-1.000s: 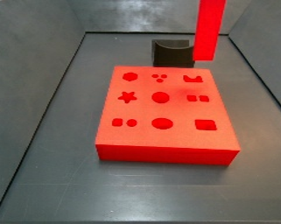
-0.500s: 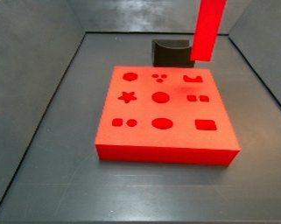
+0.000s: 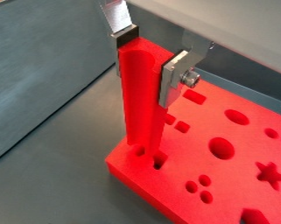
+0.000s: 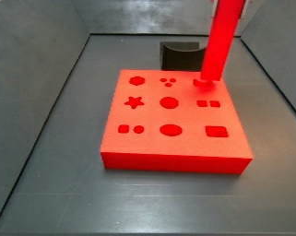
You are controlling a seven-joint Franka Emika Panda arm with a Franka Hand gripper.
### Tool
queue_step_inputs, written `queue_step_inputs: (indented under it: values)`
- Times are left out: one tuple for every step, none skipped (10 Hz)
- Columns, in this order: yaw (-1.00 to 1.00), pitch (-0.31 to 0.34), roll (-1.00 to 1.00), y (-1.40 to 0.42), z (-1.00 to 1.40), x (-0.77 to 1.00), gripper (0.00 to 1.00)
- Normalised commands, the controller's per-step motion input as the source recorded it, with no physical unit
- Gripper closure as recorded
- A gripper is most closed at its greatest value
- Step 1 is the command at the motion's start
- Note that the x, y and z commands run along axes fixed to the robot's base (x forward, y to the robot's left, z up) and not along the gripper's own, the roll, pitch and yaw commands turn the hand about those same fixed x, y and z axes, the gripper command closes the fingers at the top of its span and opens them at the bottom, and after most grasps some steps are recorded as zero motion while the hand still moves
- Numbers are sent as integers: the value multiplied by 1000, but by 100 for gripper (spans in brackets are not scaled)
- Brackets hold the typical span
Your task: Insert the arch object.
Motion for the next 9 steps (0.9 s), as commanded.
queue_step_inputs:
  values:
    - [391, 144, 30, 0, 0, 223, 100]
    - [154, 59, 94, -14, -51, 26, 100]
    - [186, 46, 159, -29, -89, -49, 100]
    - [123, 29, 109, 0, -89, -151, 100]
    - [63, 36, 96, 0, -80, -249, 100]
    - [54, 43, 116, 0, -63, -194, 100]
    - [66, 33, 97, -34, -60, -83, 100]
    - [120, 33, 121, -66, -71, -80, 100]
    - [183, 27, 140, -126, -77, 0, 100]
